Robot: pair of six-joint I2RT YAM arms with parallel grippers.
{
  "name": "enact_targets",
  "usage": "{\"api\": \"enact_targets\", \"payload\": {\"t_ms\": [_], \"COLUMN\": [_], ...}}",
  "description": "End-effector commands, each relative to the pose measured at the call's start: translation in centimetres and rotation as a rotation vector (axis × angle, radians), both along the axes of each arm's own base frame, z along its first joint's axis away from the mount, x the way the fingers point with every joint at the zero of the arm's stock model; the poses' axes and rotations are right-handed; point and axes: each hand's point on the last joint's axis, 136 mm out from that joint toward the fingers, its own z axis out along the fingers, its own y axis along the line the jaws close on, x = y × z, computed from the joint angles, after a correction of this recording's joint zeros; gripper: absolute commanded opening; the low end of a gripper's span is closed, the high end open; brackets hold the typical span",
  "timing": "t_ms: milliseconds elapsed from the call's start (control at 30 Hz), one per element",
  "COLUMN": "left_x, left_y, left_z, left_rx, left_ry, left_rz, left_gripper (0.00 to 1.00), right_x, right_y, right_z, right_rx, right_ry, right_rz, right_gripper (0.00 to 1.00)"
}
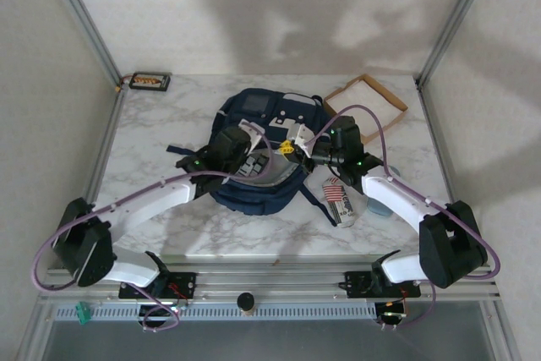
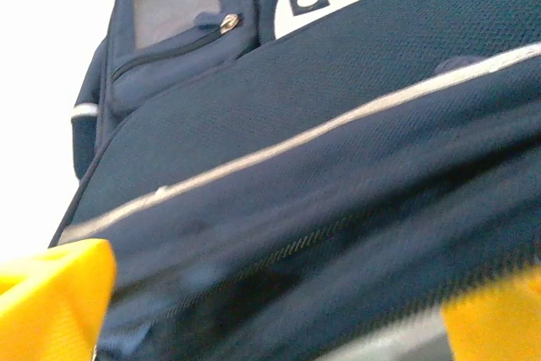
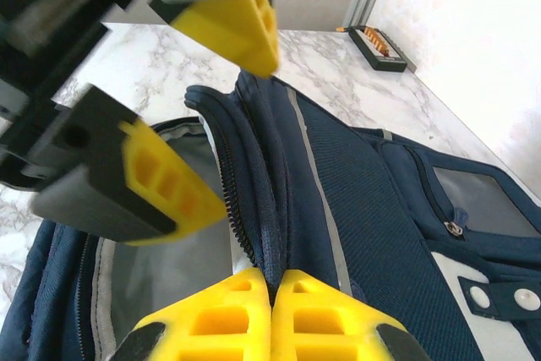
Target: Pack books, pencil case, and school supplies into a backpack
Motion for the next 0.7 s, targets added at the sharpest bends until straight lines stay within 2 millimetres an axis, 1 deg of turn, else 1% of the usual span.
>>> {"api": "enact_targets", "payload": {"t_ms": [0,33,67,100,167,233,267,300,333,367,400,467,500,567,600,667], "left_x": [1.3,1.5,1.7,1.7,1.6,1.4,1.4,1.3,1.2,1.3,1.4,1.7,1.8,2.2,2.3,2.3], "left_y": [-3.1,-3.4,-3.4,-3.4,-3.2,-2.8,-2.5,-2.2,-1.9,-1.6,-1.2,-0.5,-0.1,0.7,1.1,1.5], "left_z": [1.3,0.9,0.6,0.3,-0.1,-0.1,0.2,0.4,0.7,1.1,1.3,1.7,1.7,1.7,1.6,1.4], "left_rx": [0.022,0.03,0.038,0.042,0.044,0.041,0.037,0.03,0.019,0.012,0.005,-0.003,-0.006,-0.011,-0.019,-0.036], "left_ry": [-0.037,-0.025,-0.022,-0.018,-0.011,-0.011,-0.019,-0.024,-0.031,-0.039,-0.043,-0.043,-0.04,-0.028,-0.011,0.028], "left_rz": [-0.129,-0.137,-0.135,-0.134,-0.131,-0.12,-0.109,-0.098,-0.09,-0.073,-0.051,0.003,0.042,0.116,0.162,0.236], "left_gripper": [0.79,0.7,0.6,0.52,0.36,0.2,0.13,0.08,0.06,0.05,0.04,0.0,0.0,0.0,0.0,0.0], "right_x": [-0.4,-0.3,-0.2,0.0,0.1,0.2,0.3,0.6,1.0,1.4,1.5,1.3,1.5,0.7,0.8,1.3], "right_y": [0.3,0.1,0.0,-0.2,-0.4,-0.8,-1.1,-1.8,-2.6,-3.5,-4.2,-5.2,-6.0,-6.4,-7.1,-9.3], "right_z": [1.9,2.0,2.3,2.6,3.3,3.6,3.7,3.8,3.9,3.8,3.2,2.6,1.9,1.5,0.8,-3.1], "right_rx": [0.053,0.058,0.068,0.083,0.118,0.144,0.162,0.195,0.247,0.285,0.308,0.318,0.346,0.399,0.432,0.457], "right_ry": [-0.011,-0.002,0.012,0.026,0.071,0.155,0.201,0.264,0.336,0.398,0.475,0.577,0.642,0.715,0.759,0.916], "right_rz": [0.015,0.003,-0.019,-0.038,-0.065,-0.118,-0.144,-0.194,-0.259,-0.321,-0.382,-0.467,-0.542,-0.549,-0.612,-0.84], "right_gripper": [0.0,0.0,0.0,0.01,0.21,0.21,0.22,0.27,0.39,0.49,0.52,0.72,0.77,0.85,0.99,0.99]}}
